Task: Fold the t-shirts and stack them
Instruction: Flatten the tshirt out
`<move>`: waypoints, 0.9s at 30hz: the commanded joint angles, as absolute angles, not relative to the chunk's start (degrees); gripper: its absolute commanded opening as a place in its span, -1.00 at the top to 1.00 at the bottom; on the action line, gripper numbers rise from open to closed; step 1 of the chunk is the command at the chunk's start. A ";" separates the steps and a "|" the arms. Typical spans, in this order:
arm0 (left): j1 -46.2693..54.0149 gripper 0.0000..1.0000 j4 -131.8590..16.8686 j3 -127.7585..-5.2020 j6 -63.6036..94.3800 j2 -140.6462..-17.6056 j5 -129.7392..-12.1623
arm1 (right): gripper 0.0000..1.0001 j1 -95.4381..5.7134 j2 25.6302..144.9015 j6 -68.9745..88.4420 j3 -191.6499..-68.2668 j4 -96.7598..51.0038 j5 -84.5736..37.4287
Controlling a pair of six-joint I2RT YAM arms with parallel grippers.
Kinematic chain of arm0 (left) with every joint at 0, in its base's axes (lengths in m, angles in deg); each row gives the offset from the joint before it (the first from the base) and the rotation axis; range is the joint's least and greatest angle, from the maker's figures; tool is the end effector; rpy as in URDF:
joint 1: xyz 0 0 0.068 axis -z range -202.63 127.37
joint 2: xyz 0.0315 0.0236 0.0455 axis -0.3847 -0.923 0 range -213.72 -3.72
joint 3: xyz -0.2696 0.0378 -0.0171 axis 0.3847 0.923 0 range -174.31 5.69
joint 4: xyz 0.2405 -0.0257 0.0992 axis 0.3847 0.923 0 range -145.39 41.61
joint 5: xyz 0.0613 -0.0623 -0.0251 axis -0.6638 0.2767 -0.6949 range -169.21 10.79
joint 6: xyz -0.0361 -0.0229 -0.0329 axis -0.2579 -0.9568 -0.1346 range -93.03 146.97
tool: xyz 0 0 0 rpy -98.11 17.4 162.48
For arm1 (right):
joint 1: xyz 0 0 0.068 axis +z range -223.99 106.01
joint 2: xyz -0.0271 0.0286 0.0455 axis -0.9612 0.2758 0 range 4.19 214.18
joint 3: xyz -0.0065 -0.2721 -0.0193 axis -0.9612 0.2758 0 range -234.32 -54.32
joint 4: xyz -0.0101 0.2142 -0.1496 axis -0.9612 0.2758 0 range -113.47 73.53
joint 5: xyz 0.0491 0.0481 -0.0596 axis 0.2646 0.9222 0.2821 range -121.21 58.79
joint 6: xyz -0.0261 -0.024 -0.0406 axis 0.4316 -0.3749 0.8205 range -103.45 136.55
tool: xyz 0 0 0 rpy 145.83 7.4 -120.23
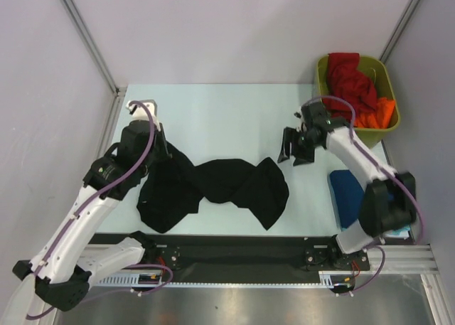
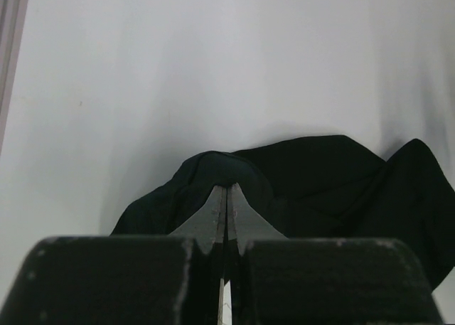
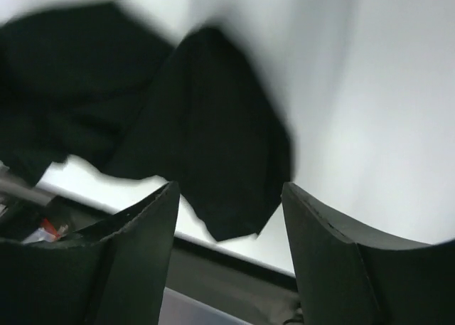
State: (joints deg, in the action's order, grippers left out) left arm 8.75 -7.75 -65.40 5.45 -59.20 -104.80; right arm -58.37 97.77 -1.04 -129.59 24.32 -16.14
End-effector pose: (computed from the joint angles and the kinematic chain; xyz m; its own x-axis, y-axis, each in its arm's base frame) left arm 0.1619 -0.0808 0.3983 -0.4788 -0.0954 -0.8727 -0.0200 0.9950 -0.0977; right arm 0.3171 0.0983 0.2579 -0.9486 0.0378 -0.3141 -0.0784 0.9338 0.3491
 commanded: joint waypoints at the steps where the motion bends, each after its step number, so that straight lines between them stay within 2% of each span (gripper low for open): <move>1: 8.40 0.99 -8.29 -63.84 3.15 -55.41 -102.16 | -0.29 -55.80 84.48 -4.96 -118.54 23.49 -10.42; 4: 8.40 0.99 -7.23 -62.87 1.66 -53.82 -101.36 | -0.19 -52.73 76.03 -15.13 -106.50 17.24 -5.48; 6: 8.31 0.99 -6.53 -62.34 0.61 -52.77 -100.66 | 0.10 -51.41 72.76 -19.73 -101.46 10.21 -5.02; 8: 8.31 0.99 -6.09 -62.25 0.08 -52.33 -100.05 | 0.23 -51.14 69.86 -25.53 -95.49 4.16 -2.66; 17: 8.31 0.99 -5.82 -60.41 -1.33 -50.74 -99.25 | 0.15 -44.38 59.83 -37.93 -82.72 -5.79 -13.45; 23: 8.31 0.99 -6.35 -59.70 -1.42 -50.48 -99.08 | 0.30 -40.42 52.88 -46.46 -77.18 -6.17 -24.70; 27: 8.31 1.00 -6.00 -60.67 -0.37 -51.35 -99.16 | 0.28 -37.88 50.86 -51.82 -74.63 -5.55 -30.13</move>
State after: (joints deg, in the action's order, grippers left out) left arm 8.68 -4.87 -59.59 -0.54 -51.12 -99.72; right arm -39.75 52.37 -45.65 -75.80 -4.36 -22.55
